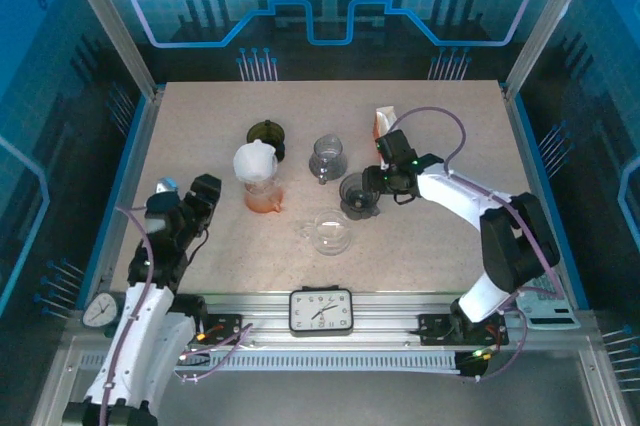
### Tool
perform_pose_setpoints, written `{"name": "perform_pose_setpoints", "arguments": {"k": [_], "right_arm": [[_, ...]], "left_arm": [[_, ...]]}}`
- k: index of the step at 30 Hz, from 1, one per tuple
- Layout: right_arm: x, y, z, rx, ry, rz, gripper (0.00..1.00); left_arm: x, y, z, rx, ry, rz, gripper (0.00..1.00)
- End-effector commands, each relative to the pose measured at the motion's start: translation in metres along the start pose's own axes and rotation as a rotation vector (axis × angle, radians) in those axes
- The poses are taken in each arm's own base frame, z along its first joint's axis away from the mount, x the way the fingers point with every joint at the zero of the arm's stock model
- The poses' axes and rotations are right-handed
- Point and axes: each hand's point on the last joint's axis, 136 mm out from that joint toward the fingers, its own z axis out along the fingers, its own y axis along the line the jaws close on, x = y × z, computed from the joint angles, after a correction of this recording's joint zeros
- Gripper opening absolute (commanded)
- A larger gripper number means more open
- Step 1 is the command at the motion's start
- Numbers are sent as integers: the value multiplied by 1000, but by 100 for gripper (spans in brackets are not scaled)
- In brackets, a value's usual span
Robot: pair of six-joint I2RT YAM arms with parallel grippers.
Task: Place the coffee filter in the dripper
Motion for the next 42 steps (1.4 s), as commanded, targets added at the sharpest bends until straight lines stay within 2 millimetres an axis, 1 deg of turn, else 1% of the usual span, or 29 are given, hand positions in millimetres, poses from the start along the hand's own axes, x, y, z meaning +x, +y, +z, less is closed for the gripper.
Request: {"name": "perform_pose_setpoints", "arguments": {"k": [1, 3, 5, 7, 9, 11, 14, 17, 19, 23, 26, 28, 31, 34, 37, 40, 42], "right_arm": [[-6, 4, 12, -26, 19, 19, 53], [-5, 4, 17, -31, 32, 22, 48], [-4, 4, 19, -32, 39, 27, 40], [-4, 3, 18, -32, 33, 30, 33], [-4, 2, 16, -31, 24, 34, 25], [-3, 1, 12, -32, 16, 34, 17], [-2, 0, 2, -37, 1, 29, 8], [0, -2, -13, -44, -16, 20, 3], [1, 0, -28, -66, -31, 11, 1], [6, 9, -65, -119, -64, -17, 0], [12, 22, -94, -173, -72, -46, 0], [19, 34, -110, -213, -50, -67, 0], [30, 55, -125, -276, -9, -99, 0], [40, 79, -129, -333, 45, -130, 0], [44, 98, -127, -361, 61, -159, 0], [43, 114, -122, -393, 72, -166, 0], [44, 121, -118, -398, 81, -176, 0]], "left_arm": [[-8, -39, -12, 86, 6, 104, 86], [-10, -58, -14, 124, 20, 141, 99], [-9, -76, -15, 158, 47, 180, 99], [-5, -89, -14, 179, 86, 203, 99], [2, -100, -11, 201, 134, 227, 99], [16, -111, -7, 228, 199, 265, 99], [35, -122, -5, 242, 277, 325, 99], [45, -130, -7, 241, 332, 374, 99], [49, -135, -11, 261, 360, 395, 99], [53, -139, -19, 292, 378, 418, 99], [53, -136, -22, 295, 370, 440, 99], [53, -131, -23, 283, 366, 452, 99], [54, -123, -23, 261, 365, 455, 99], [56, -117, -23, 254, 369, 453, 99], [57, -113, -23, 248, 371, 449, 99], [58, -111, -23, 241, 373, 449, 99], [58, -110, -23, 238, 376, 450, 99]]}}
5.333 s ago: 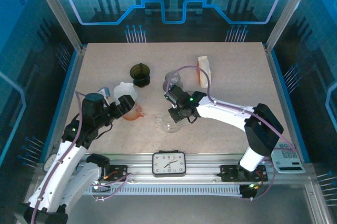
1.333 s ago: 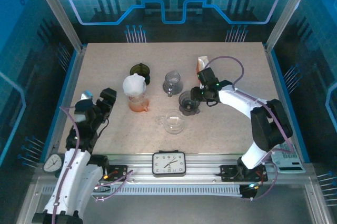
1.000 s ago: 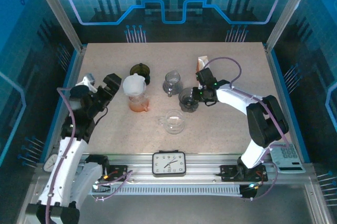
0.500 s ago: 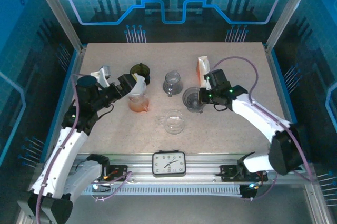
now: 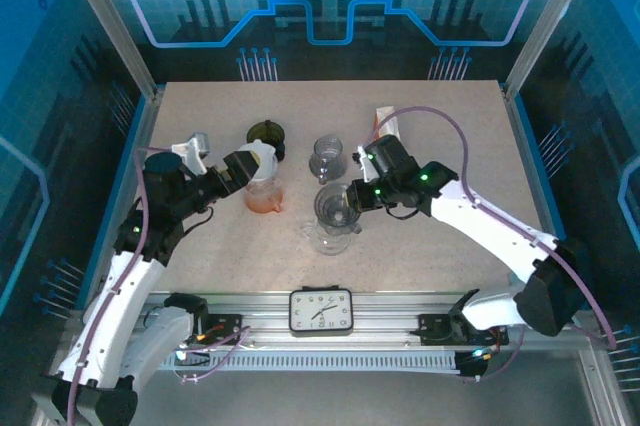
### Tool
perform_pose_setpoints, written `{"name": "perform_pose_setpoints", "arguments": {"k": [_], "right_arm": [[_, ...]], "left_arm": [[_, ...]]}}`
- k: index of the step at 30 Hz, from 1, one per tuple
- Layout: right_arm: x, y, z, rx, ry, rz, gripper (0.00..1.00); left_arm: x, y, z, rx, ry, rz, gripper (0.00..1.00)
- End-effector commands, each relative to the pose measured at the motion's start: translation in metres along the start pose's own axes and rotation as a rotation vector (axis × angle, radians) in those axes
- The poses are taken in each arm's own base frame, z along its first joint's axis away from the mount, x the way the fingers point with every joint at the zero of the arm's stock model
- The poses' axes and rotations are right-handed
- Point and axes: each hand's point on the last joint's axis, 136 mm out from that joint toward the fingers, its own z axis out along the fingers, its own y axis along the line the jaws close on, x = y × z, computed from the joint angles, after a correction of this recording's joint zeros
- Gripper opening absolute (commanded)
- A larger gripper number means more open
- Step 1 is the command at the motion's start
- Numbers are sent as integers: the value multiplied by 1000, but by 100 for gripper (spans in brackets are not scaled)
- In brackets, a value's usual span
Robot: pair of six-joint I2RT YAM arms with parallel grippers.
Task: Place the coffee filter in the dripper
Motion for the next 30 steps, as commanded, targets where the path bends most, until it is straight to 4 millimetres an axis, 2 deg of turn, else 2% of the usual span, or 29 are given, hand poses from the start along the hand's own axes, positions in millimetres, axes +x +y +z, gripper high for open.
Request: {"name": "perform_pose_setpoints", "arguments": {"k": [1, 6, 12, 16, 30], "right_arm": [[-8, 18, 3, -47, 6, 1, 0], [-4, 16, 16, -39, 38, 10, 0], [2, 15, 22, -43, 61, 22, 0], [6, 12, 23, -33, 67, 29, 4], [19, 4, 18, -19, 67, 60, 9]], "left_arm": [[7, 3, -2, -4, 18, 17, 99], [9, 5, -3, -15, 19, 19, 99], [9, 8, -1, -21, 17, 17, 99], [10, 10, 0, -23, 23, 13, 99], [12, 12, 1, -29, 28, 7, 99]]}}
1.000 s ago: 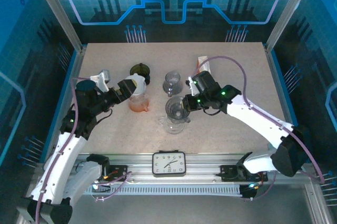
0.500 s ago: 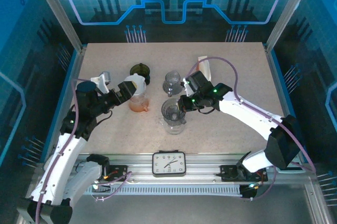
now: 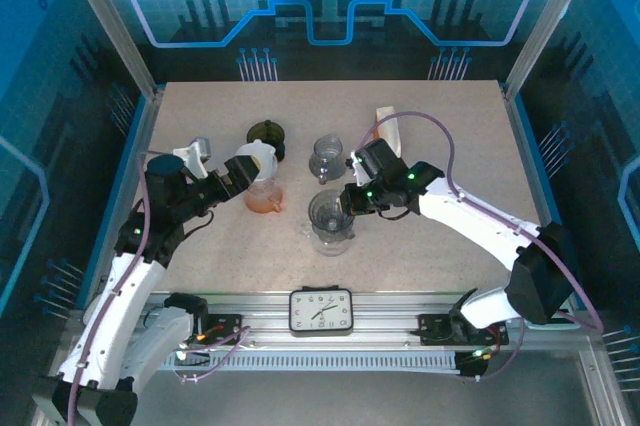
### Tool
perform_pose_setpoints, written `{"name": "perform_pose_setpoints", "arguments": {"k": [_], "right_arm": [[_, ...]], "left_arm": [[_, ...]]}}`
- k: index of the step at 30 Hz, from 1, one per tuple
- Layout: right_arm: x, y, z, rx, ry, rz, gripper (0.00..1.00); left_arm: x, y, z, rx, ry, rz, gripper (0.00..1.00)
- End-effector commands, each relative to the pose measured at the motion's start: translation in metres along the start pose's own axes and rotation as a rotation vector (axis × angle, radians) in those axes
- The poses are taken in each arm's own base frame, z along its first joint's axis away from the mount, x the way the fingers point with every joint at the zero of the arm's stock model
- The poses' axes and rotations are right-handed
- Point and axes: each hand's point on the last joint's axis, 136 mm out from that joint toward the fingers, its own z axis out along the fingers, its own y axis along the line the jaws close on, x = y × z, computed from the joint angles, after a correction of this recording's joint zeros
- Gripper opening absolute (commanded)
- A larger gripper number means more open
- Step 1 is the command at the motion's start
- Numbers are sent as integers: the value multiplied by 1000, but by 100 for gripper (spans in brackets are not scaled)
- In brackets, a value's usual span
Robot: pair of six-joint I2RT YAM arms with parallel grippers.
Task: Place the coffee filter in the dripper
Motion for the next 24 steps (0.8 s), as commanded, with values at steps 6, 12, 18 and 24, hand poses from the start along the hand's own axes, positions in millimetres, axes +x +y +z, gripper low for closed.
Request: {"name": "perform_pose_setpoints", "arguments": {"k": [6, 12, 18, 24], "right_arm": [[9, 1, -3, -6, -3, 5, 47], [3, 2, -10, 5, -43, -5, 62], [-14, 2, -35, 35, -149, -46, 67], [-29, -2, -56, 69, -248, -79, 68]], "left_arm": [[5, 4, 2, -2, 11, 11, 99], [5, 3, 1, 5, 7, 11, 99], [6, -5, 0, 41, 17, 6, 99], [7, -13, 2, 92, 26, -2, 99]]}}
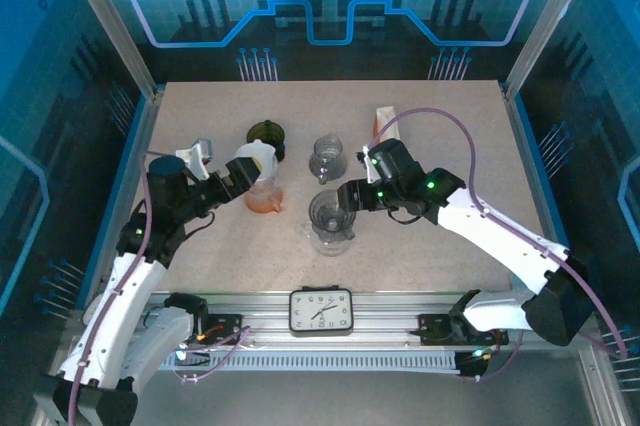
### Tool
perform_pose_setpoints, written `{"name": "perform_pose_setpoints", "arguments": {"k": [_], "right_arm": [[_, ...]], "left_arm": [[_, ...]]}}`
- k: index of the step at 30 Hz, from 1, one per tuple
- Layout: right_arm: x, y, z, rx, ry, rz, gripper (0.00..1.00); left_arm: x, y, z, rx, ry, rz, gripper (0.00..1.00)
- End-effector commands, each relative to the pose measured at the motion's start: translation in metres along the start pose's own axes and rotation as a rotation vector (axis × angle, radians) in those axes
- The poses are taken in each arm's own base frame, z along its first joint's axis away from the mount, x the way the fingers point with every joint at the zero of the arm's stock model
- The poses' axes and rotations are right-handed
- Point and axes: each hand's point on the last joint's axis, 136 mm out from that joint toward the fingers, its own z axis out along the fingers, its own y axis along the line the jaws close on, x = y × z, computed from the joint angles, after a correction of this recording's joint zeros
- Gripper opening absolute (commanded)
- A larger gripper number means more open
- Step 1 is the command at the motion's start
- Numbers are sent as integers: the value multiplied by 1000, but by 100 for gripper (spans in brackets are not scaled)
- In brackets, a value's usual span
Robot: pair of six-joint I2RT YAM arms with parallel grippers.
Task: Place the coffee filter in the dripper
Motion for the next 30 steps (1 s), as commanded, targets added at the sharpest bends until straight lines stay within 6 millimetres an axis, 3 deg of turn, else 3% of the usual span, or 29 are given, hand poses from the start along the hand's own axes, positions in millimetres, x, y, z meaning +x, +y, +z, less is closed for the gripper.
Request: {"name": "perform_pose_setpoints", "arguments": {"k": [1, 6, 12, 16, 19, 25, 30], "right_arm": [[-20, -5, -16, 53, -100, -46, 68], [-44, -38, -20, 148, -190, -32, 68], [-75, -94, 7, 196, -136, 66, 67], [-98, -126, 26, 264, -164, 78, 59], [-114, -146, 40, 333, -167, 75, 50], [-138, -157, 65, 366, -170, 82, 41], [-149, -169, 80, 423, -173, 116, 37]], "left_arm": [[3, -15, 0, 86, 12, 3, 99], [13, -25, 4, 121, 35, 40, 99], [13, -28, 1, 136, -3, 63, 99], [19, -20, 3, 66, 55, 68, 99], [24, -16, 10, 54, 95, 66, 92], [23, -14, 13, 73, 78, 65, 89], [22, -16, 14, 84, 67, 74, 92]]}}
